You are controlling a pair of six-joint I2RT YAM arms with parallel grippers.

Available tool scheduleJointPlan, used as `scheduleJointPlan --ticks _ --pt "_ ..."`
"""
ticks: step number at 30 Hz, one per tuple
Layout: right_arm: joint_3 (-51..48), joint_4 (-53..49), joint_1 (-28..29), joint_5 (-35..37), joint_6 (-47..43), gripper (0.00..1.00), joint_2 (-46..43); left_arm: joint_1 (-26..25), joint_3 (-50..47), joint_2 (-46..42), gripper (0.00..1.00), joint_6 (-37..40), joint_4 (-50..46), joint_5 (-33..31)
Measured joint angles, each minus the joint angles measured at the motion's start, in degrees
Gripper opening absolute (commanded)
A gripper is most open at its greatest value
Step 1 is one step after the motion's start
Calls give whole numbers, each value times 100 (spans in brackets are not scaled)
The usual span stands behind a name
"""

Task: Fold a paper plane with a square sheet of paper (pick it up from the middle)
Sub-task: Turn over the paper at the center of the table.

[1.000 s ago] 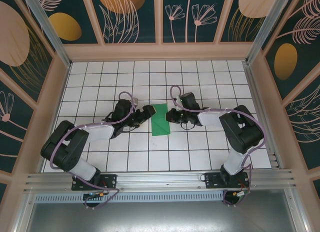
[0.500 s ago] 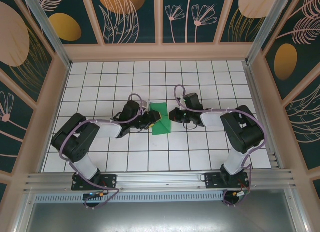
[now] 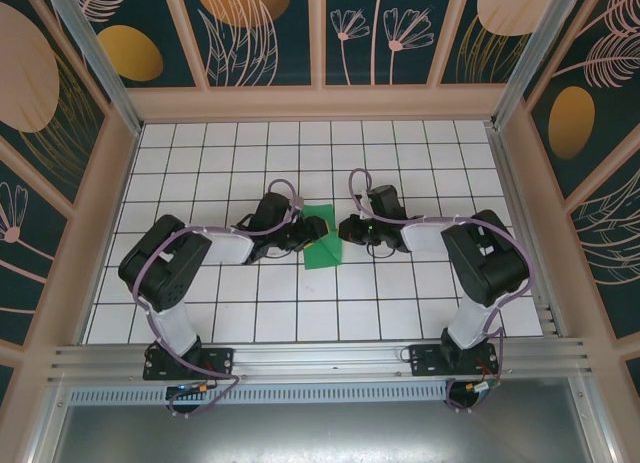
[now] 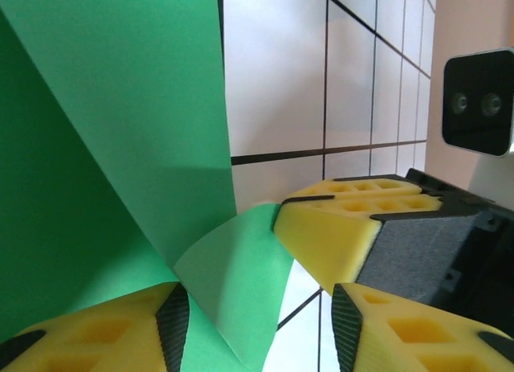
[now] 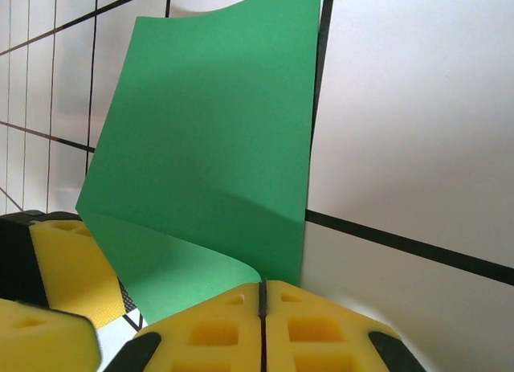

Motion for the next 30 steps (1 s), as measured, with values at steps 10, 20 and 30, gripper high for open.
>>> scheduleJointPlan --ticks 10,20,30 --pt "-44 -129 -101 199 302 53 -850 0 72 160 24 595 -168 9" --pt "-111 -555 -219 960 503 74 -2291 0 195 -190 6 1139 -898 -643" --pt "-201 -879 -323 1716 662 94 -3254 0 1521 -1902 6 2052 -3974 -2511"
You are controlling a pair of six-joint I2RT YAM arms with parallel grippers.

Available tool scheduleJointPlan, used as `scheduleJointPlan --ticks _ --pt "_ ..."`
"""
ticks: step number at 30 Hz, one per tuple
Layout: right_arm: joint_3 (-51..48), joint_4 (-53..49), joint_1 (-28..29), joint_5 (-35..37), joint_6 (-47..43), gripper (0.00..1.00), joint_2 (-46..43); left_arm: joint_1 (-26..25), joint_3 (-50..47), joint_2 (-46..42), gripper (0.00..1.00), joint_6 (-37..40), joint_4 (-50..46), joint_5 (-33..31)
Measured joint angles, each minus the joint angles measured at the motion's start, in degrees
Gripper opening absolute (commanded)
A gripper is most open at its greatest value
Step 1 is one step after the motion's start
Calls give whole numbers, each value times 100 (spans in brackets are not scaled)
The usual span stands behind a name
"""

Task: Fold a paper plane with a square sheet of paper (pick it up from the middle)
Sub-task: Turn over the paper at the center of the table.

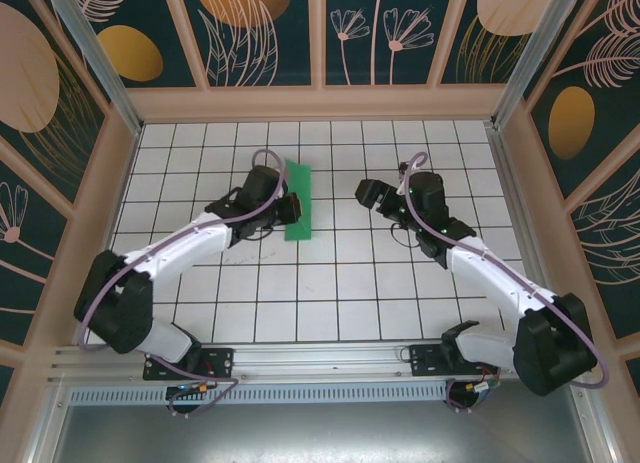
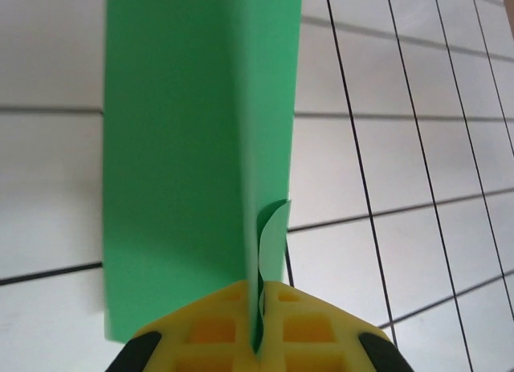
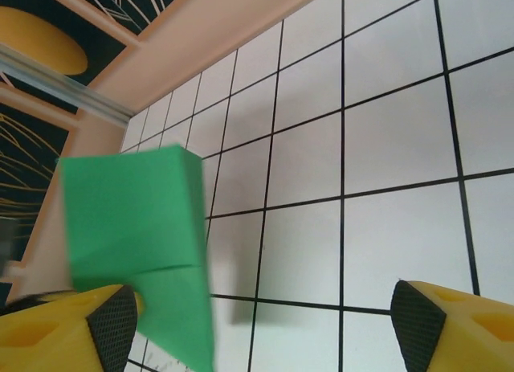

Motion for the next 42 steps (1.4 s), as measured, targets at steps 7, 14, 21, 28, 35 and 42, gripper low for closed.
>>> scheduleJointPlan --ticks 7,14,21,28,35,42 --pt "-96 -79 -28 439 101 99 -122 -11 1073 -199 7 483 -1934 -1812" --pt "-120 -271 -28 966 262 99 -168 -267 1379 1032 7 494 -2892 -3560" --pt "-184 -468 -28 1303 420 99 -168 -566 1414 2691 7 385 -3110 -4350" --pt "-105 -756 -35 1397 387 99 -50 -920 1847 3281 12 275 -3073 -4343" --pt "-42 -863 -129 1412 267 99 136 -1023 1974 3368 34 188 -2863 -3941" --pt "22 -892 -304 1285 210 99 168 -1019 1805 2535 82 173 -2057 -2647"
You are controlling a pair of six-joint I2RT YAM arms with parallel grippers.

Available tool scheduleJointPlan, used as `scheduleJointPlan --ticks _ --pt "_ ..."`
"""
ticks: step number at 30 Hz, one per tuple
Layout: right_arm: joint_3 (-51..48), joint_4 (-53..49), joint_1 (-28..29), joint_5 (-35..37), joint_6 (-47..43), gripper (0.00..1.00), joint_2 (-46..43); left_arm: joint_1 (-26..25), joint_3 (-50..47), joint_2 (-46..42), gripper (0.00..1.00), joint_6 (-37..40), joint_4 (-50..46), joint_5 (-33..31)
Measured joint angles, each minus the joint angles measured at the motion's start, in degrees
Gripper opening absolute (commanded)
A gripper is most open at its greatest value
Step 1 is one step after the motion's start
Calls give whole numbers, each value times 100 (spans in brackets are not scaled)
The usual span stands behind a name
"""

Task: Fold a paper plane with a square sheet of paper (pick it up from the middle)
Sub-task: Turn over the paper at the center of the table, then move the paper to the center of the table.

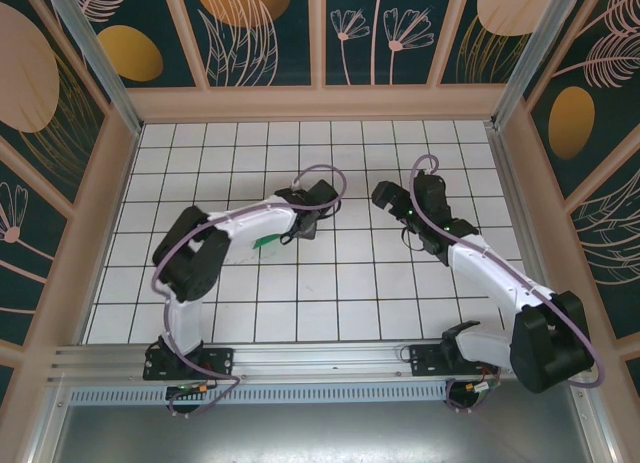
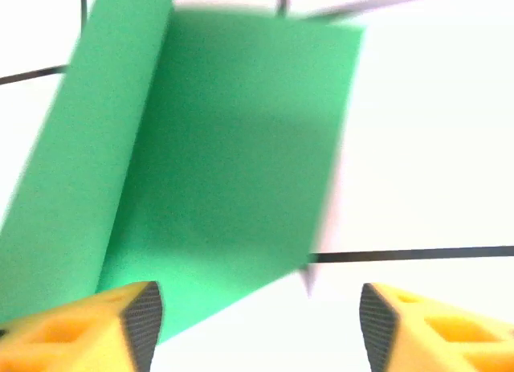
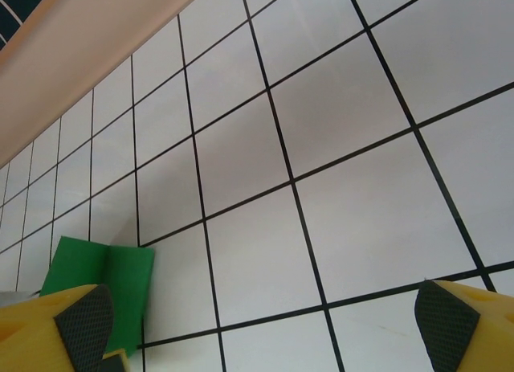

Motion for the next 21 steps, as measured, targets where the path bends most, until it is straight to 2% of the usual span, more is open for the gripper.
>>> scheduleJointPlan --ticks 3,6,9,15,21 --pt "81 28 -24 -151 -24 98 98 7 -302 -951 92 -109 704 651" --pt "146 85 -9 -413 -52 94 286 79 -588 -1707 96 -214 1305 1123" --pt "304 96 144 -592 -94 88 621 413 -1069 -2238 98 -389 1878 1576" --pt "1121 227 1134 -800 -149 70 1709 1523 -2210 -2732 99 -813 2337 1961" --pt "2286 509 2162 -953 -35 46 3174 2234 -3003 -3056 99 -1137 2378 1943"
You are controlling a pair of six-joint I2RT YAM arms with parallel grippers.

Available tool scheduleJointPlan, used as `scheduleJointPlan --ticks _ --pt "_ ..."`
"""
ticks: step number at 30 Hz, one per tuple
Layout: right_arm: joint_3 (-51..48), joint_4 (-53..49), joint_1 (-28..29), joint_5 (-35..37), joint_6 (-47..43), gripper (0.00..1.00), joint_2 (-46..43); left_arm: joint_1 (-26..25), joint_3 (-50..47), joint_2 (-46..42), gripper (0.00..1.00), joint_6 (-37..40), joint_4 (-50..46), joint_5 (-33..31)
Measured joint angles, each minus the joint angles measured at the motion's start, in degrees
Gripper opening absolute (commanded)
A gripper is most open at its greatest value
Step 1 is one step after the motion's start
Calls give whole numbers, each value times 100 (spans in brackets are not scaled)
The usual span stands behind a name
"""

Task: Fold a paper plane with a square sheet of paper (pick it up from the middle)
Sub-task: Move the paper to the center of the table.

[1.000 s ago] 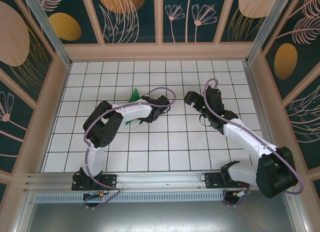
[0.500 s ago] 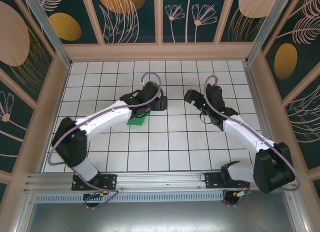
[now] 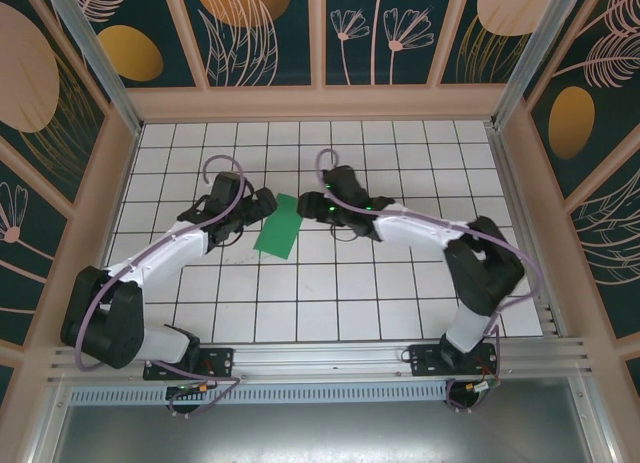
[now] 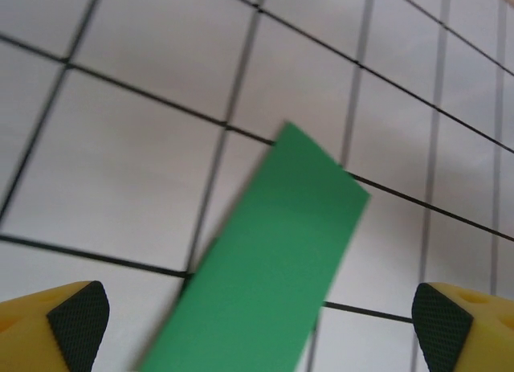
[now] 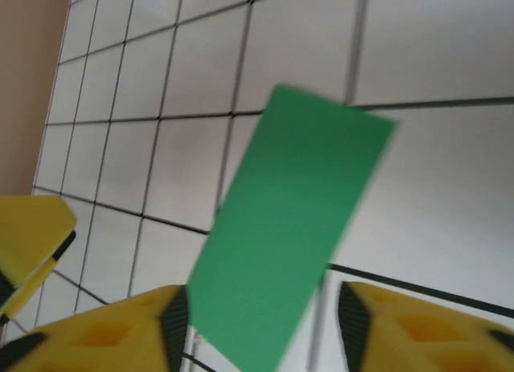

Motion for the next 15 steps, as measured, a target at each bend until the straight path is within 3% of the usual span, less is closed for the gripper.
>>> scheduleJointPlan --ticks 6,15 --pt "1069 13 446 -103 87 42 1331 468 -579 -398 99 -299 15 -201" --pt "2260 -293 608 -304 35 43 2610 560 -802 -977 99 -461 -22 -492"
